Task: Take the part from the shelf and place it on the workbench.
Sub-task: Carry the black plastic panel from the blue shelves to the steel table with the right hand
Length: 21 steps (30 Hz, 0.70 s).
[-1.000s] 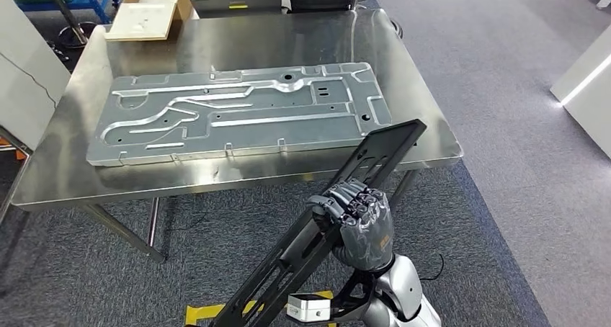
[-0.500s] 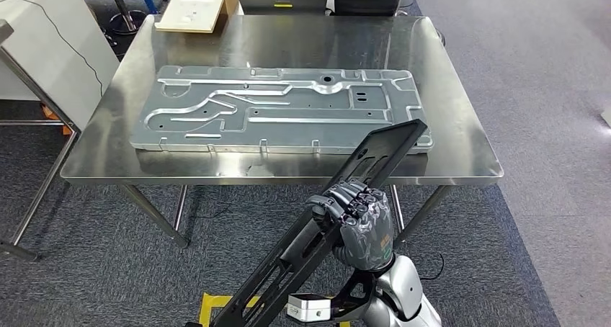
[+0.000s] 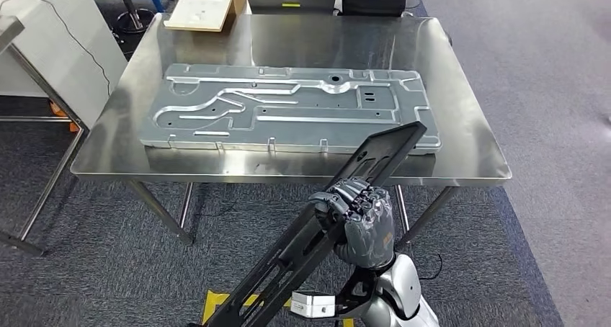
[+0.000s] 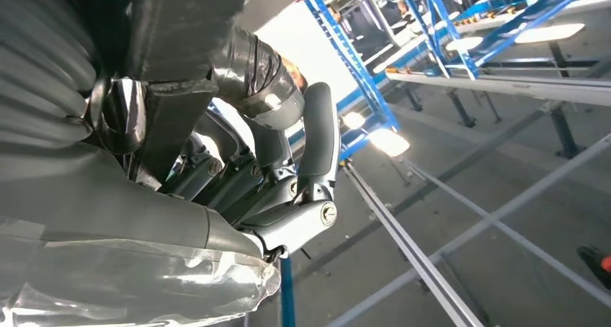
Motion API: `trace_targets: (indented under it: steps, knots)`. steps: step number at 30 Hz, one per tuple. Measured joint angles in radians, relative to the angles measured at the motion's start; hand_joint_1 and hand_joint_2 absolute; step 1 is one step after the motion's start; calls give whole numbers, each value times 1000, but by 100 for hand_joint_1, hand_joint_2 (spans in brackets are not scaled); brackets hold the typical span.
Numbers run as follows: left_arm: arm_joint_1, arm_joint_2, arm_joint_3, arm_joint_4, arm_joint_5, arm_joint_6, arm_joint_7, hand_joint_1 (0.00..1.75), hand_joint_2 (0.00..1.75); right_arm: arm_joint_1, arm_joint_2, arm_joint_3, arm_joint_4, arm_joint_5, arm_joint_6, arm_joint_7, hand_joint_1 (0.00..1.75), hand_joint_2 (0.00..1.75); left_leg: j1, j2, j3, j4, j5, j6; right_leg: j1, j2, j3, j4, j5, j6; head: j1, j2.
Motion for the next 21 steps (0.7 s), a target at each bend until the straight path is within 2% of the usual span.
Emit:
trace_targets:
  steps: [2,3,6,7,8,9,11,12,13,15,16,18,19,21]
  knots:
    - [-2,1,-1,0,-1,0,-2,0,175,-1,-1,0,0,-4,0,-1,175,175,1,10,1,-6,5,15,-4,4,-6,14,-11,10,0,0]
    - [-4,1,-1,0,-2,1,-3,0,175,-1,-1,0,0,-5,0,-1,175,175,2,16,2,-10,8,22,-6,5,-21,46,-32,14,0,0]
    - [-6,1,-1,0,-2,3,-5,0,175,1,-4,0,0,-9,0,-1,175,175,-3,35,0,-11,8,33,-8,4,-112,231,-120,21,0,0]
    - [-6,1,-1,0,-2,3,-5,0,175,2,-5,0,0,-10,0,-1,175,175,-5,42,0,-11,7,34,-8,4,-133,271,-127,21,0,0]
    - [-5,1,-1,0,-3,3,-5,0,175,3,-6,0,0,-11,0,-1,175,175,-6,46,1,-11,7,34,-8,4,-137,275,-116,20,0,0]
    - [-6,1,-1,0,-3,3,-6,0,175,4,-7,0,0,-11,0,-1,175,175,-8,48,2,-11,6,34,-7,4,-120,238,-88,16,0,0]
    - [-8,0,-2,0,-3,3,-6,0,175,4,-7,0,0,-2,0,-1,175,175,-10,50,5,-11,5,33,-2,1,-51,101,-23,3,0,0]
    - [-10,-1,-2,0,-3,3,-7,0,175,4,-7,0,-1,7,0,-1,175,175,-11,51,6,-11,5,29,2,-1,-24,44,-3,-3,0,0]
    - [-12,-2,-2,0,-3,3,-7,0,175,4,-7,-1,-1,15,0,-1,175,175,-12,52,5,-11,5,25,6,-3,-8,10,5,-7,0,0]
    - [-13,-3,-2,0,-3,3,-7,0,175,5,-7,-2,-1,25,0,0,175,175,-11,52,6,-14,8,13,11,-4,-6,-4,5,-12,0,0]
    - [-13,-2,-2,0,-3,4,-7,0,175,6,-7,-2,-1,27,0,1,175,175,-10,52,6,-14,7,6,8,-3,-4,-9,9,-16,0,0]
    - [-13,-2,-2,0,-3,4,-7,0,175,6,-6,-2,-1,31,0,1,175,175,-10,44,-7,17,-18,-3,2,-3,2,-22,17,-27,0,0]
    - [-13,-2,-2,0,-3,4,-7,0,175,7,-6,-3,-1,33,0,1,175,175,-9,39,-28,64,-47,-5,-1,-4,4,-27,20,-31,0,0]
    - [-11,-2,-2,0,-3,4,-7,0,175,9,-6,-3,-1,36,0,1,175,175,-9,33,-89,197,-111,-9,2,-4,2,-27,20,-36,-1,0]
